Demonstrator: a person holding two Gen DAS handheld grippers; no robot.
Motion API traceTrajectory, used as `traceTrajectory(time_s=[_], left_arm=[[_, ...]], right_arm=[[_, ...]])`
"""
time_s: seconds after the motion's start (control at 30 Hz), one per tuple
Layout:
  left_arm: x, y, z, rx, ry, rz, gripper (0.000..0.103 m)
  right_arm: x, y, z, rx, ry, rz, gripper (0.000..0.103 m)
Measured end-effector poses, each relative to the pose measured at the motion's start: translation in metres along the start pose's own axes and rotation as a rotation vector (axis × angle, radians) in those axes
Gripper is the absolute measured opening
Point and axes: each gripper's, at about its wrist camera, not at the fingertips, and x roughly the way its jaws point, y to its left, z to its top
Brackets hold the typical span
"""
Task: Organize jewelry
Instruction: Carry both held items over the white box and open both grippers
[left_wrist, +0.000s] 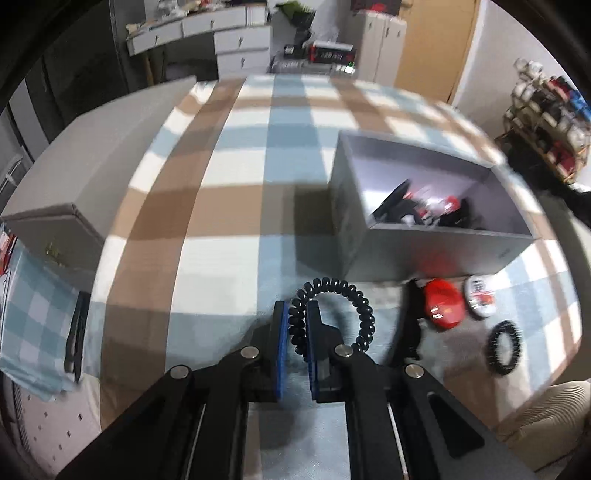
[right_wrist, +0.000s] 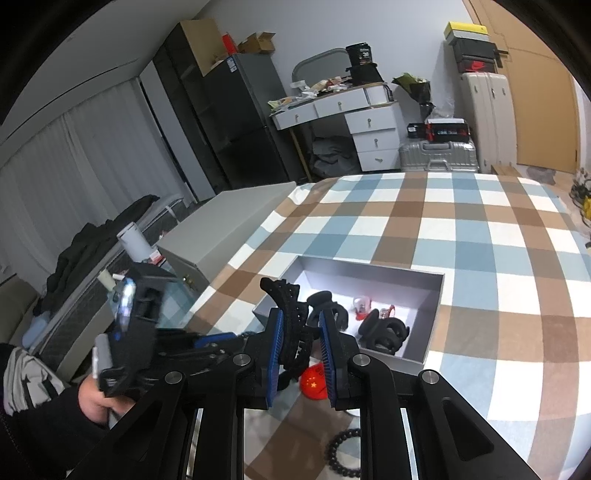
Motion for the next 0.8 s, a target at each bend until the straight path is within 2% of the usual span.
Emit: traceTrajectory(time_s=[0.23, 0.33, 0.43, 0.63, 0.73, 0.8], left_arm=[[-0.032, -0.004, 0.01, -0.014, -0.066, -0.085, 0.005], [-0.049, -0.014, 0.027, 0.029, -0.121, -0.105, 0.005], [-0.05, -0.024, 0.047, 0.071, -0.139, -0.127, 0.005], [-0.018, -0.045, 0.083, 0.126, -0.103, -0.166, 0.005], [-0.004, -0.054, 0.092, 0.151, -0.084, -0.157, 0.005], [0.0, -0.057, 0.095, 0.147, -0.062, -0.198, 0.005]], right_arm=[[0.0, -0.006, 0.001, 0.028, 0.0, -0.006, 0.019], [0.0, -0.01, 0.003, 0.042, -0.004, 0.001, 0.019], [0.002, -0.014, 0.007, 0.049, -0.005, 0.005, 0.019], [0.014, -0.026, 0.016, 0.038, 0.009, -0.032, 0.019], [0.02, -0.035, 0.023, 0.045, 0.023, -0.057, 0.019], [0.024, -0.041, 0.029, 0.045, 0.035, -0.072, 0.019]])
